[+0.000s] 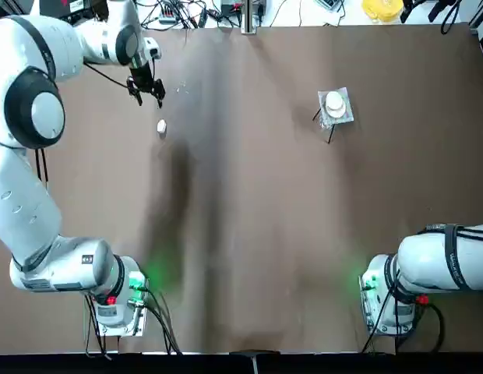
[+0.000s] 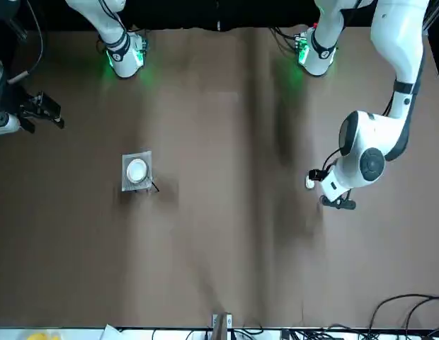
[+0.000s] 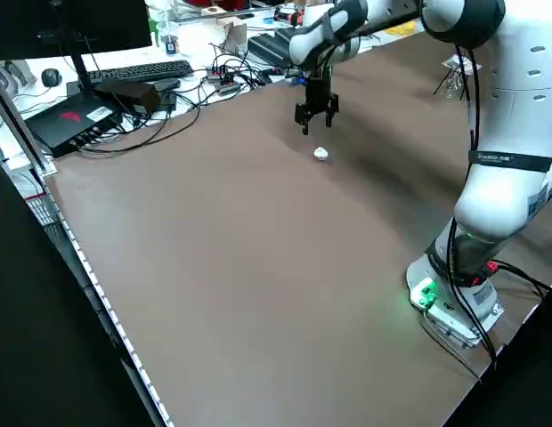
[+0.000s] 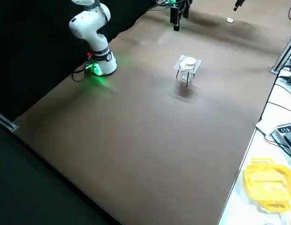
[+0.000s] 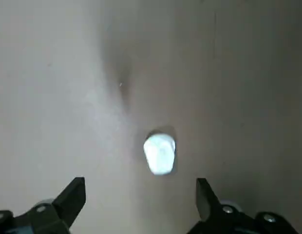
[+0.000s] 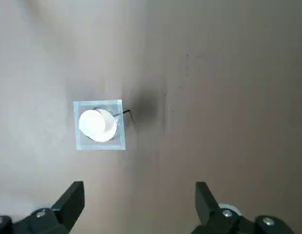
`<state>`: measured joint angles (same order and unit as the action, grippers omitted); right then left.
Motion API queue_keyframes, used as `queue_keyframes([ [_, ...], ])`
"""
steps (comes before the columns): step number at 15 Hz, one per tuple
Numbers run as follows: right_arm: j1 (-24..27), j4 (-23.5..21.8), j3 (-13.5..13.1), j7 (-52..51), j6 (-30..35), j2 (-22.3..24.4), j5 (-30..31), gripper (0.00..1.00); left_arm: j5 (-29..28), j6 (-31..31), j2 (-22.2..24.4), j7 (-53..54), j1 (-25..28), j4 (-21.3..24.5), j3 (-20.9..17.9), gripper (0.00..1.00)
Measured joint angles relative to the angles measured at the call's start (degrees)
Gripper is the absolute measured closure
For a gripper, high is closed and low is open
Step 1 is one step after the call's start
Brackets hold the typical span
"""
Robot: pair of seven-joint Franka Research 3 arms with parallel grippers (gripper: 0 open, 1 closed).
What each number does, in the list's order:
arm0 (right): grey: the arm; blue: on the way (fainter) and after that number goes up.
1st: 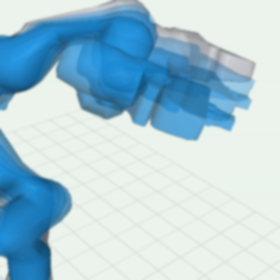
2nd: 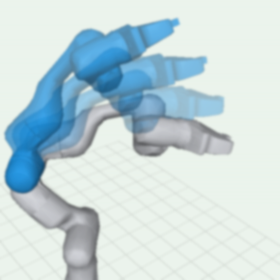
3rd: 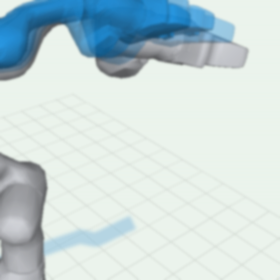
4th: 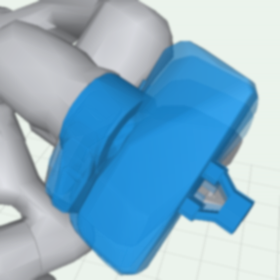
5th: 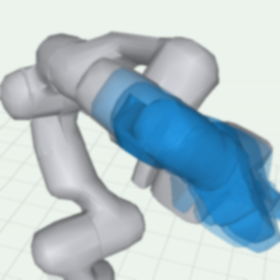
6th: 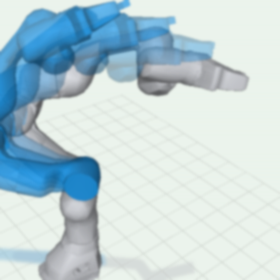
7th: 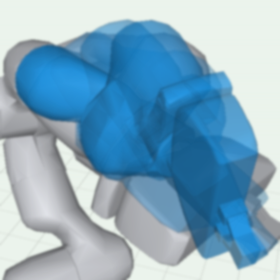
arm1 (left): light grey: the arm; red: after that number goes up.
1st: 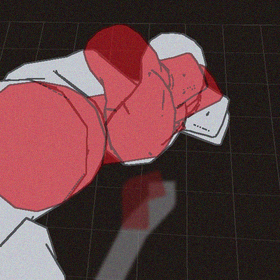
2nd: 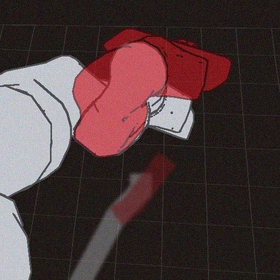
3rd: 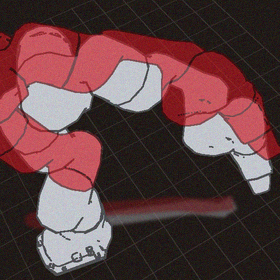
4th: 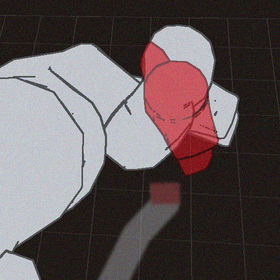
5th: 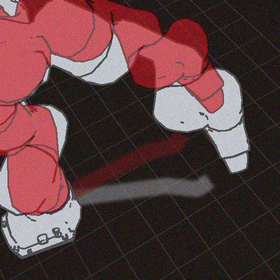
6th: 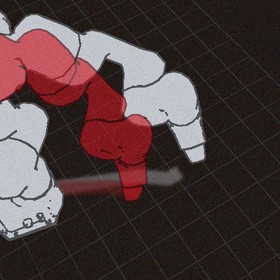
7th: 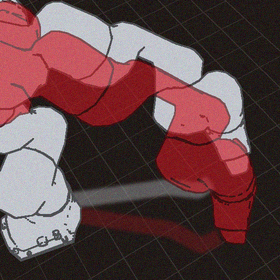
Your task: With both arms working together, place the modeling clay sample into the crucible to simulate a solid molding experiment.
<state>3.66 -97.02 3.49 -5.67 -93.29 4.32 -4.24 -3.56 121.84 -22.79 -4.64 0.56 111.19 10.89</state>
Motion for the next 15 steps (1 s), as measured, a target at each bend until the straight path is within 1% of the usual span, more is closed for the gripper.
queue_keyframes([
  [4,0.0,0.0,0.1,0.0,-0.3,0.0,0.0,0.00,0.0,15.3,-2.5,-4.8,-0.9,5.8,0.1,0.00],
  [5,-0.1,0.0,0.2,0.0,-0.2,0.0,0.0,0.00,0.0,17.5,-3.2,-5.6,-1.2,6.9,0.1,0.00],
  [7,-0.1,-0.1,0.3,0.0,0.4,0.0,0.0,0.00,0.0,19.3,-4.6,-6.1,-1.3,7.7,0.0,0.00],
  [12,-0.1,-0.2,0.3,0.0,0.5,0.0,0.0,0.00,0.0,19.3,-6.0,-6.1,-1.2,7.9,0.0,0.01],
  [13,-0.1,-0.2,0.3,0.0,0.5,0.0,0.0,0.00,0.0,19.3,-6.0,-6.1,-1.2,7.9,0.0,0.06],
  [14,-0.1,-0.2,0.3,0.0,0.5,0.0,0.0,0.00,0.0,19.3,-6.1,-6.1,-1.2,8.0,0.0,0.15],
  [15,-0.1,-0.2,0.3,0.0,0.5,0.0,0.0,0.00,0.0,19.3,-6.1,-6.1,-1.2,8.1,0.0,0.19],
])
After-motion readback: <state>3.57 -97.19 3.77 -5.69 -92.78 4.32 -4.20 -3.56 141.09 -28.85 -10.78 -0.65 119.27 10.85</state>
